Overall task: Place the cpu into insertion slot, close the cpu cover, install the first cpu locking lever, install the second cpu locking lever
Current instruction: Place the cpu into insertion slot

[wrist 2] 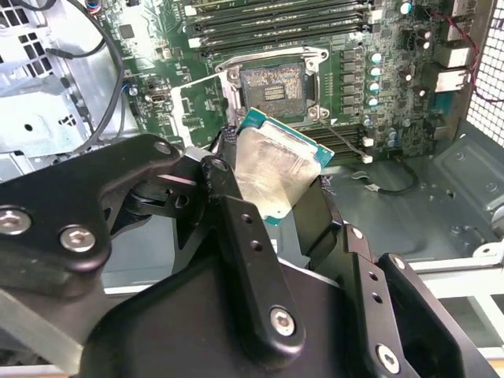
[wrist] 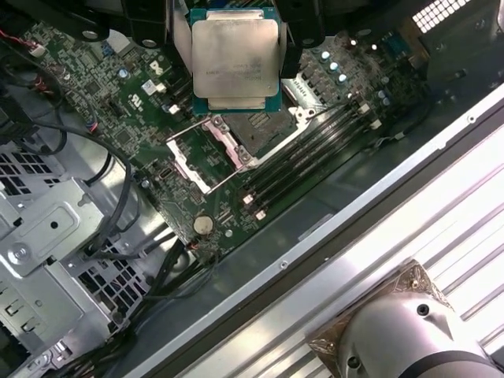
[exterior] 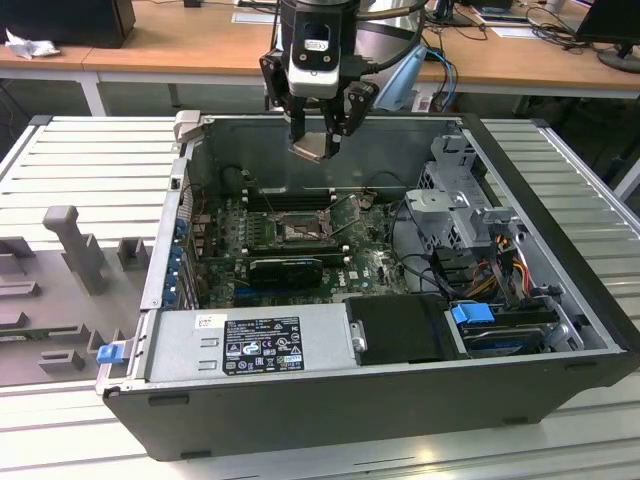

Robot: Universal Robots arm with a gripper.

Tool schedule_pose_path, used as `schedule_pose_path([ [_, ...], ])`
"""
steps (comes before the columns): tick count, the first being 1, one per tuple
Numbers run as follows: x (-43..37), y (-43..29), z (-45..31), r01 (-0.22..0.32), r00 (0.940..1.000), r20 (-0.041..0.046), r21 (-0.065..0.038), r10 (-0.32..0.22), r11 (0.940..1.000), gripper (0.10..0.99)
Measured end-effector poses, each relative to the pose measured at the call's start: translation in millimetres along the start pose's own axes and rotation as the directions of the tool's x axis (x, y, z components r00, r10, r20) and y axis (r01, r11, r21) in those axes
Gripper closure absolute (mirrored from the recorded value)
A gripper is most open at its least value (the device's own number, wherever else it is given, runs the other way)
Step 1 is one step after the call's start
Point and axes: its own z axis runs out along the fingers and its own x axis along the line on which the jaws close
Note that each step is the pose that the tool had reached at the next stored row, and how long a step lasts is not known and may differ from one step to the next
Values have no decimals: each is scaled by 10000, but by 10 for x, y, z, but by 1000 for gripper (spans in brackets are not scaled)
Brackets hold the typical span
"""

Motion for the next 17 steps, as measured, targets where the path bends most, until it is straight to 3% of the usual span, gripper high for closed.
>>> schedule_pose_path([
  [17, 0, 0, 1, -1183, 9929, 100, -30, 1183, 9930, 553],
])
